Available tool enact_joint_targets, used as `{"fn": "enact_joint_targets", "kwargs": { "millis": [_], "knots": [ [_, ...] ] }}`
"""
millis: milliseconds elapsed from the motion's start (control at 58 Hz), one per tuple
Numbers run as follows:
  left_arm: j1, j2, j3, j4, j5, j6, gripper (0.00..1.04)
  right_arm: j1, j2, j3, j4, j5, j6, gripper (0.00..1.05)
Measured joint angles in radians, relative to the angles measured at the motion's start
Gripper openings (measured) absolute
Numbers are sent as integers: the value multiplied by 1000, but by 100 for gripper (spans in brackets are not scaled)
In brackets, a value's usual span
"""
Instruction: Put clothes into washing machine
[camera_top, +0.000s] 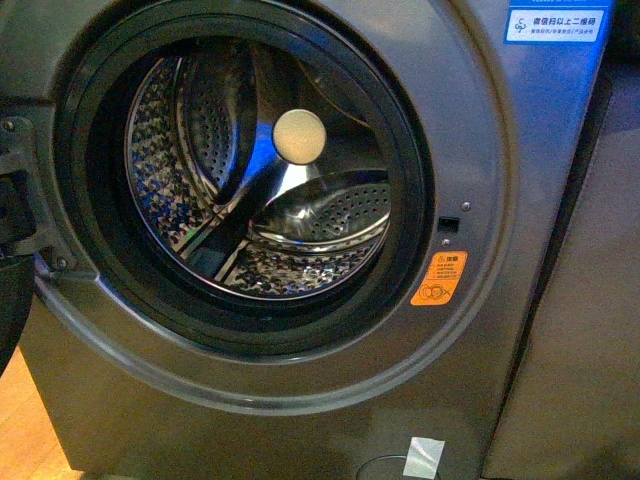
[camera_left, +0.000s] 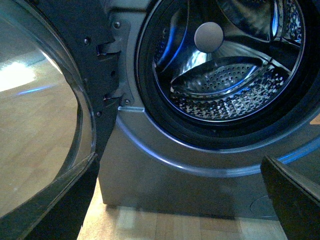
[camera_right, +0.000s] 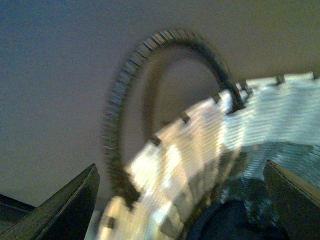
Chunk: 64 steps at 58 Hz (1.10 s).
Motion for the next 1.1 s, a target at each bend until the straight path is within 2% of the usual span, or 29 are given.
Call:
{"fn": "enact_joint_targets", "kwargs": {
  "millis": [207, 517, 759, 1103],
  "knots": [
    [0, 0, 0, 0, 0, 0, 98, -41, 279, 175, -90, 93, -131, 97],
    [0, 0, 0, 0, 0, 0, 98, -80, 671, 491, -240, 199, -212, 97],
    [0, 0, 0, 0, 0, 0, 98, -85, 929, 678, -270, 261, -214, 97],
    [0, 0, 0, 0, 0, 0, 98, -39, 1138, 780, -253, 303, -211, 97]
  ]
}}
